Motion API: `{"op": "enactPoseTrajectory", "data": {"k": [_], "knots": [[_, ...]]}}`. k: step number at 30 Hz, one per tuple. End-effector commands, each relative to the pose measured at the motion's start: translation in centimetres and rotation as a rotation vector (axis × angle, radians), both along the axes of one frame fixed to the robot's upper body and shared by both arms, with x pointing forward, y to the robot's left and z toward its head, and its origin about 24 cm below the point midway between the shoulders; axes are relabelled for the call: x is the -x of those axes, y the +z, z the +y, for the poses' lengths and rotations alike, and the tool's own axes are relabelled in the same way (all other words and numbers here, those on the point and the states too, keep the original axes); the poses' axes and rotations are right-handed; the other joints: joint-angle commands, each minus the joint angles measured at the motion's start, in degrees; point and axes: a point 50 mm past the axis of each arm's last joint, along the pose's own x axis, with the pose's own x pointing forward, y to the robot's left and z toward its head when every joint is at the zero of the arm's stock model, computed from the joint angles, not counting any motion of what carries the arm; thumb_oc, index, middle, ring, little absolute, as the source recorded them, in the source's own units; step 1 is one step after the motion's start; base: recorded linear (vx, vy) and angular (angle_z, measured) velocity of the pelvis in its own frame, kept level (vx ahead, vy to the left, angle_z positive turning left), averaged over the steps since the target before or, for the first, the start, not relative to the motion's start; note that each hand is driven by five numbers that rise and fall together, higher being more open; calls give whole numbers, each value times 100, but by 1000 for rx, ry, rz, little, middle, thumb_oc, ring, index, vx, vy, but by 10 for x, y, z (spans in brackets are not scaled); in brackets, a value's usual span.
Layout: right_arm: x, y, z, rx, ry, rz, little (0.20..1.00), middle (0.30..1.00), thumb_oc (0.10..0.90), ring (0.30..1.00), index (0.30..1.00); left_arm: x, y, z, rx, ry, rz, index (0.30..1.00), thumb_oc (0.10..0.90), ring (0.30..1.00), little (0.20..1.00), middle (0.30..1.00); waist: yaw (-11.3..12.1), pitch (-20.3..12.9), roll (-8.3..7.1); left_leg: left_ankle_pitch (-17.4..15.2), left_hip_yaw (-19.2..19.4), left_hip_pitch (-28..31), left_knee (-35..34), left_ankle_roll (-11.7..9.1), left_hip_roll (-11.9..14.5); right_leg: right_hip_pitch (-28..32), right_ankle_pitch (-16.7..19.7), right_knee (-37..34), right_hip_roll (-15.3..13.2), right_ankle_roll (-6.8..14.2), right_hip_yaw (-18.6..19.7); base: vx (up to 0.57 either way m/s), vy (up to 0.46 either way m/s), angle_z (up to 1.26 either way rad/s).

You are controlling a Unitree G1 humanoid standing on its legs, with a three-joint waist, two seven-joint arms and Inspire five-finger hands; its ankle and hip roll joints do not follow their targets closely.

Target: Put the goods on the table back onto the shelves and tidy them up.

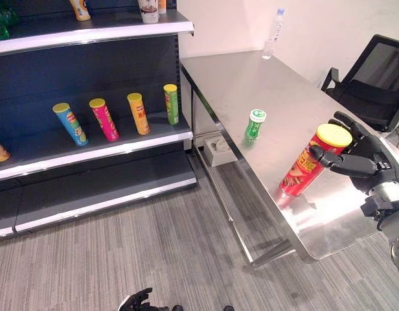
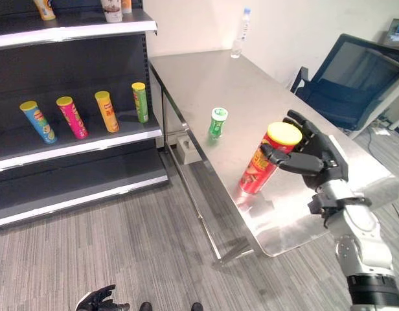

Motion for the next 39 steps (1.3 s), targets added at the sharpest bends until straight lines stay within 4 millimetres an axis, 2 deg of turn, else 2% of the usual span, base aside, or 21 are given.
{"op": "enactPoseTrajectory", "data": {"k": [1, 11, 13, 21, 32, 36, 39], "knots": [[1, 91, 5, 61, 40, -399, 900, 900, 800, 900, 900, -19, 7, 11, -40, -66, -40, 900, 800, 900, 900, 900, 230, -332, -249, -490, 10, 131, 26, -452, 322, 225, -309, 74, -370, 544, -184, 0, 0, 0], [-4, 88, 8, 125, 77, -330, 900, 900, 800, 900, 900, -21, 8, 11, -37, -78, -49, 900, 800, 900, 900, 900, 256, -331, -286, -480, 0, 120, 26, -461, 329, 217, -304, 74, -381, 547, -216, 0, 0, 0], [-7, 83, 8, 207, 87, -251, 300, 300, 400, 300, 300, -21, 8, 11, -35, -79, -49, 900, 800, 900, 900, 900, 261, -319, -311, -471, -3, 115, 26, -467, 326, 210, -298, 74, -386, 550, -219, 0, 0, 0], [-7, 85, 6, 247, 96, -221, 300, 300, 400, 300, 300, -24, 9, 10, -32, -77, -60, 900, 800, 900, 900, 900, 235, -296, -345, -466, -2, 112, 26, -477, 334, 206, -300, 74, -379, 550, -214, 0, 0, 0], [-7, 95, 2, 242, 17, -290, 300, 300, 400, 300, 300, -25, 10, 12, -41, -58, -72, 900, 800, 900, 900, 900, 237, -304, -331, -472, -23, 108, 26, -475, 336, 215, -313, 74, -366, 546, -223, 0, 0, 0], [-6, 106, 7, 184, -31, -408, 300, 300, 400, 300, 300, -26, 13, 20, -52, 5, -91, 900, 800, 900, 900, 900, 294, -310, -319, -448, -188, 97, 26, -506, 390, 265, -401, 74, -275, 465, -202, -31, -84, 10], [6, 128, 13, 228, -127, -574, 300, 300, 400, 300, 300, -36, 19, 24, -64, 37, -140, 900, 800, 900, 900, 900, 434, -91, -351, -246, -491, -260, 123, -582, 438, 220, -498, 110, -137, 337, -166, -172, -121, 48]]}}
